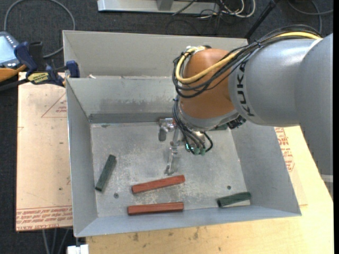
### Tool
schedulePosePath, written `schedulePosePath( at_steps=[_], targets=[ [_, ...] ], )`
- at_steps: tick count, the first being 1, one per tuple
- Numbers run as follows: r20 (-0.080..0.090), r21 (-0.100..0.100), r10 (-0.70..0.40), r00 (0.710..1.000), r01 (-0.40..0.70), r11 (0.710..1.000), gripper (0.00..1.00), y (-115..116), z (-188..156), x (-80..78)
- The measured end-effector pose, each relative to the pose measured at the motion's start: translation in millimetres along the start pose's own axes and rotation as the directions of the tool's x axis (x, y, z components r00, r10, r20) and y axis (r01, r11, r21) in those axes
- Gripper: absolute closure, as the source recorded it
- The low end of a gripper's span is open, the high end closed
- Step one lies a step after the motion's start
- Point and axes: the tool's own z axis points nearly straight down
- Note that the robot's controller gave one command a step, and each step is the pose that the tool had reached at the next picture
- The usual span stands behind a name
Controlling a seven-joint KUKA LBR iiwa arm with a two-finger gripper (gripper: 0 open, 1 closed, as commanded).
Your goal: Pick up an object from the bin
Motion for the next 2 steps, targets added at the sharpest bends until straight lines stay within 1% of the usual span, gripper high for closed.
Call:
schedulePosePath(
  at_steps=[1,2],
  targets=[
    [0.008,-0.001,0.003,1.0,-0.003,1.0,1.0,-0.6,-4.7,-1.9],
    [0.008,-0.001,0.004,1.0,-0.004,1.0,0.0,-0.8,-4.7,-1.9]
  ],
)
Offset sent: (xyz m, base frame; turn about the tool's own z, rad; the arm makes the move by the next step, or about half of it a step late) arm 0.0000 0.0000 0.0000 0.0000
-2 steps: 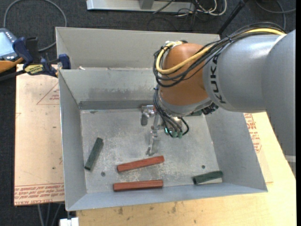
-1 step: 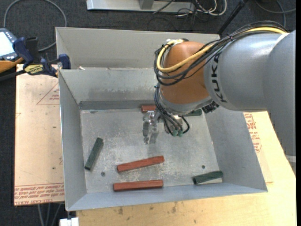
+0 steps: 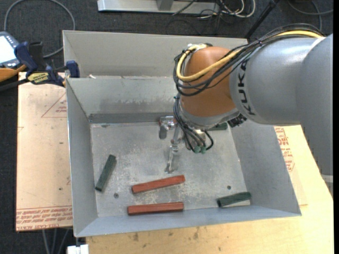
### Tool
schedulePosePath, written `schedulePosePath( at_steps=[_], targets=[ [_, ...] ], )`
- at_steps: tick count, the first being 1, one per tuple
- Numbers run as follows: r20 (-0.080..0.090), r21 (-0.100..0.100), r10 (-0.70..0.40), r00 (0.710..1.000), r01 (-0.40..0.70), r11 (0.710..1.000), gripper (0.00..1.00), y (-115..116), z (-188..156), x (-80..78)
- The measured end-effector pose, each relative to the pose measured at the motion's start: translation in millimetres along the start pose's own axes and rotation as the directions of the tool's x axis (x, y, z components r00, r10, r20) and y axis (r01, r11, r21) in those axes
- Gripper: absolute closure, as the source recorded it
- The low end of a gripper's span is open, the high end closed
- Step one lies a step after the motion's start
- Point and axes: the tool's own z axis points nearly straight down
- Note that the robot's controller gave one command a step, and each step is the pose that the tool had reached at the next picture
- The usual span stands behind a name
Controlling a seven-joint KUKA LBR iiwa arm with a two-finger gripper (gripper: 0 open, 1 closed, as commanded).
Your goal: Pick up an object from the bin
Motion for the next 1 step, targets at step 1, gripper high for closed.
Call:
schedulePosePath(
  at_steps=[1],
  targets=[
    [-0.004,0.001,0.236,0.972,-0.236,0.972,0.0,43.1,81.9,44.9]
  ],
)
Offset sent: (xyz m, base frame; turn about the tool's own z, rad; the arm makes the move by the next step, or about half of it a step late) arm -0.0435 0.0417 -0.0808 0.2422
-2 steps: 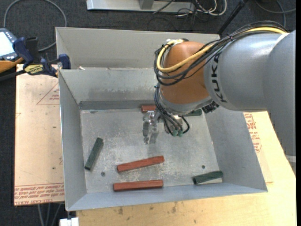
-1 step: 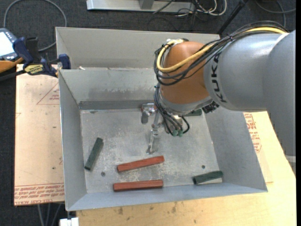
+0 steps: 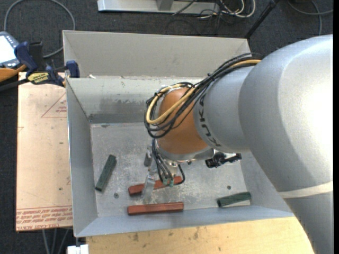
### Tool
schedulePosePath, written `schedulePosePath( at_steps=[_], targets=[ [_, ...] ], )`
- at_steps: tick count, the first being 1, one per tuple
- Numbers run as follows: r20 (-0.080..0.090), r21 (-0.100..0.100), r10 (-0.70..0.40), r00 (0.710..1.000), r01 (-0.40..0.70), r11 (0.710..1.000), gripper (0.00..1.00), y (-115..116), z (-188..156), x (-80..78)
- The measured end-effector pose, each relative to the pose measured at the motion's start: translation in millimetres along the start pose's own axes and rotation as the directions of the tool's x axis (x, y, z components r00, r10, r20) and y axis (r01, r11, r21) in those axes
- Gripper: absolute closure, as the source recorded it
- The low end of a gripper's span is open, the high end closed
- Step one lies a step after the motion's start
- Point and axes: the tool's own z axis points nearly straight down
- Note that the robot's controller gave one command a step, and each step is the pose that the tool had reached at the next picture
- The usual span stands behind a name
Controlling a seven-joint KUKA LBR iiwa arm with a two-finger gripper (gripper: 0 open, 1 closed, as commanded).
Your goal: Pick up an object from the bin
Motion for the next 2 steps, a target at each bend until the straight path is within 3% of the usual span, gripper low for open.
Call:
schedulePosePath(
  at_steps=[1,2],
  targets=[
    [0.007,-0.003,0.003,1.0,-0.003,1.0,1.0,0.2,-4.1,-3.1],
    [0.009,-0.005,0.042,0.999,-0.042,0.999,1.0,9.0,-125.1,51.7]
  ],
)
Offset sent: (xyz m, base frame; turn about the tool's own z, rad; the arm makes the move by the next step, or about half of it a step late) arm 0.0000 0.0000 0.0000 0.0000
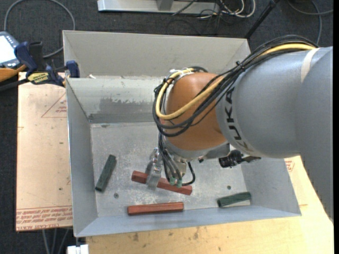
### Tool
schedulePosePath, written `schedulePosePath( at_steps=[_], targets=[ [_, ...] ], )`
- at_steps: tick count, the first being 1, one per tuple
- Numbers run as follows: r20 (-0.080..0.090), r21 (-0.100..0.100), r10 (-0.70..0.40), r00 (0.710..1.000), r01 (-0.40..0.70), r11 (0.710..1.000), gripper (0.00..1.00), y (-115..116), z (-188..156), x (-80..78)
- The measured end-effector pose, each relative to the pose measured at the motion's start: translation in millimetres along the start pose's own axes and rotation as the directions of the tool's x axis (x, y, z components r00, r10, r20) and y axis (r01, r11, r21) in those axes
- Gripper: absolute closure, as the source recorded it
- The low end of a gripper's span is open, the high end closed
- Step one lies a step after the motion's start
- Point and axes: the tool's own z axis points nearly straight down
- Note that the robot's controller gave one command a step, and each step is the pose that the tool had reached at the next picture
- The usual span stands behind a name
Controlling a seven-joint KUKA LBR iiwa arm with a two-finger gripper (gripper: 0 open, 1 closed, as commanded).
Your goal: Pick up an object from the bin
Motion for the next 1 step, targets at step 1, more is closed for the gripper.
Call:
schedulePosePath(
  at_steps=[1],
  targets=[
    [0.003,-0.002,-0.069,0.998,0.069,0.998,1.0,40.6,-62.3,-5.4]
  ],
)
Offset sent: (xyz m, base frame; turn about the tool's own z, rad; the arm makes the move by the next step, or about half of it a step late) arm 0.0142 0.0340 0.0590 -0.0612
